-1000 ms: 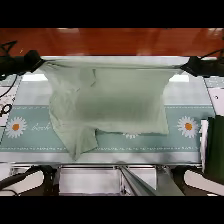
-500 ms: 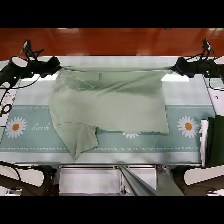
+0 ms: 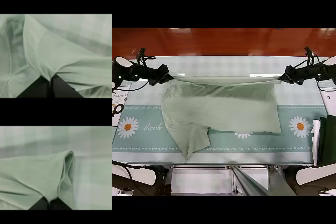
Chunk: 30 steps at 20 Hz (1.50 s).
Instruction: Fold the shirts.
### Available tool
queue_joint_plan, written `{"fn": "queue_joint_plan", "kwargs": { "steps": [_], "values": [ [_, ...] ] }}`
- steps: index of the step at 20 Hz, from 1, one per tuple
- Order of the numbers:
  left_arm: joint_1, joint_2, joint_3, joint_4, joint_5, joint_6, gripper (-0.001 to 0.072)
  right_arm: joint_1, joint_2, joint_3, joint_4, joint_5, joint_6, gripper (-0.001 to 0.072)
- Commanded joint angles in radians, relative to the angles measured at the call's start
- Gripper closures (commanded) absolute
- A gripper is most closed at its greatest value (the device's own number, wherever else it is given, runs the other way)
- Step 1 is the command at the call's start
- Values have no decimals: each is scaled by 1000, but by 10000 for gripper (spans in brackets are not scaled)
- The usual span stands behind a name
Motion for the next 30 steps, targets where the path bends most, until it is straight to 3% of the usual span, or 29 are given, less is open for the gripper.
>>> {"fn": "queue_joint_plan", "kwargs": {
  "steps": [1,9,10,11,12,13,14,17,19,22,26,30],
  "values": [
    [5,1,-38,49,-134,27,685,2,-2,1,-84,79,39,685],
    [10,0,-117,50,-116,27,684,2,-53,1,-72,153,58,682],
    [10,0,-117,50,-116,27,685,2,-57,1,-71,157,66,653],
    [9,0,-117,50,-120,27,683,2,-59,1,-73,161,81,568],
    [9,0,-117,50,-128,27,608,1,-59,1,-72,166,89,418],
    [11,1,-113,67,-155,27,325,0,-56,2,-66,190,101,290],
    [19,1,-91,97,-205,18,200,-9,-50,5,-63,217,113,295],
    [81,18,23,117,-435,-32,200,-84,18,23,-25,321,145,296],
    [123,109,11,117,-480,-38,200,-140,111,10,-59,362,144,297],
    [182,334,-159,144,-382,-33,201,-222,313,-164,-111,291,106,297],
    [351,600,-595,122,-309,-36,203,-332,589,-662,-97,65,67,300],
    [533,736,-934,-59,-243,42,202,-372,738,-938,90,31,-61,301]
  ]
}}
